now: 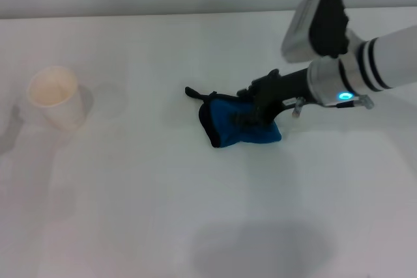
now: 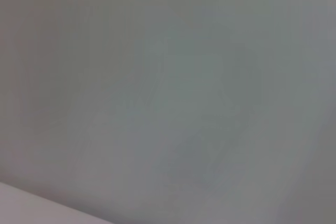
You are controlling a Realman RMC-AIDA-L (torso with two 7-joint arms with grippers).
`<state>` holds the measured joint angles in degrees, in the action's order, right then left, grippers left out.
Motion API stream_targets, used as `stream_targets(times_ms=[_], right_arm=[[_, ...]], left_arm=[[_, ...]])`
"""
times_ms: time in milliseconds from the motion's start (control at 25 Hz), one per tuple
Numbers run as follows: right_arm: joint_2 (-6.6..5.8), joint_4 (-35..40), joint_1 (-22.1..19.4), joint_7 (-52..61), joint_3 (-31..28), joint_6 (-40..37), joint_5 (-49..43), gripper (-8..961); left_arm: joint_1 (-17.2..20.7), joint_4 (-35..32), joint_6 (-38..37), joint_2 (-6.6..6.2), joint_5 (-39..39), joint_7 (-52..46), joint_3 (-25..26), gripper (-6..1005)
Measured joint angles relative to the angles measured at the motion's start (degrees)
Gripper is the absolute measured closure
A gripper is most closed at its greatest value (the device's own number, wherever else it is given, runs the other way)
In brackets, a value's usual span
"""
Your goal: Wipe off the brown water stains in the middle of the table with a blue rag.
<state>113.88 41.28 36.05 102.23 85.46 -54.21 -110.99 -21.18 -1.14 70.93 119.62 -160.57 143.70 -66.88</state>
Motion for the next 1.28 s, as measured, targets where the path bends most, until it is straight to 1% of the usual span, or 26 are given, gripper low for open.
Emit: stream_targets(times_ms=[200,320,360,480,520,640,760,840,960,1000,1120,1200,1280], right_arm=[[1.41,2.6,-4.1,-1.0,-8.0,-0.9,2.2,353],[1.5,2.8,-7.0,-5.1,-10.0,-1.8,11.4,213],[1.43,2.7,-7.9,-7.0,-10.7,-2.3,15.5,212],[1.41,0.0,-10.7,-14.5,-15.9,-8.6,30.1,209],[1.4,-2.9,-11.4,-17.9,-18.7,-12.6,36.4,207],[1.26,-11.8,-11.9,-24.4,-25.2,-21.4,49.0,204],[1.53,-20.7,-12.1,-30.5,-30.5,-26.3,59.7,203],[1.62,-26.2,-12.2,-35.9,-32.3,-26.8,66.2,203],[1.66,-33.3,-12.2,-48.1,-32.7,-26.1,75.3,202],[1.69,-34.4,-12.2,-50.9,-32.7,-25.9,76.7,202],[2.03,-38.6,-12.1,-66.8,-32.8,-23.2,79.8,202],[2.23,-40.4,-11.5,-75.7,-32.8,-19.3,80.1,202],[2.29,-41.7,-10.6,-80.4,-32.8,-15.5,80.2,202]], left_arm=[[0.0,0.0,-0.1,0.0,0.0,0.0,0.0,104],[0.0,0.0,-0.2,0.0,-0.3,0.0,0.0,106],[0.0,0.0,-0.2,0.0,-0.5,0.0,0.0,106],[0.0,0.0,-0.2,0.03,-1.5,0.0,0.1,107],[0.0,0.0,-0.2,0.05,-1.5,0.0,0.1,107],[-0.3,0.1,-0.2,0.14,-1.6,-0.1,0.1,109],[-0.6,0.3,-0.7,0.14,-2.0,-2.3,0.1,110],[-0.6,0.3,-1.6,0.08,-2.3,-4.5,0.1,110],[-0.6,0.3,-2.3,0.01,-2.3,-5.4,0.0,112],[-0.6,0.3,-2.3,0.01,-2.3,-5.4,0.0,112],[-0.6,0.4,-2.4,0.0,-1.8,-5.4,-0.3,113],[-0.8,0.4,-2.4,0.01,-1.4,-5.3,-0.4,118],[-1.1,0.5,-2.4,0.05,-1.0,-5.3,-0.5,123]])
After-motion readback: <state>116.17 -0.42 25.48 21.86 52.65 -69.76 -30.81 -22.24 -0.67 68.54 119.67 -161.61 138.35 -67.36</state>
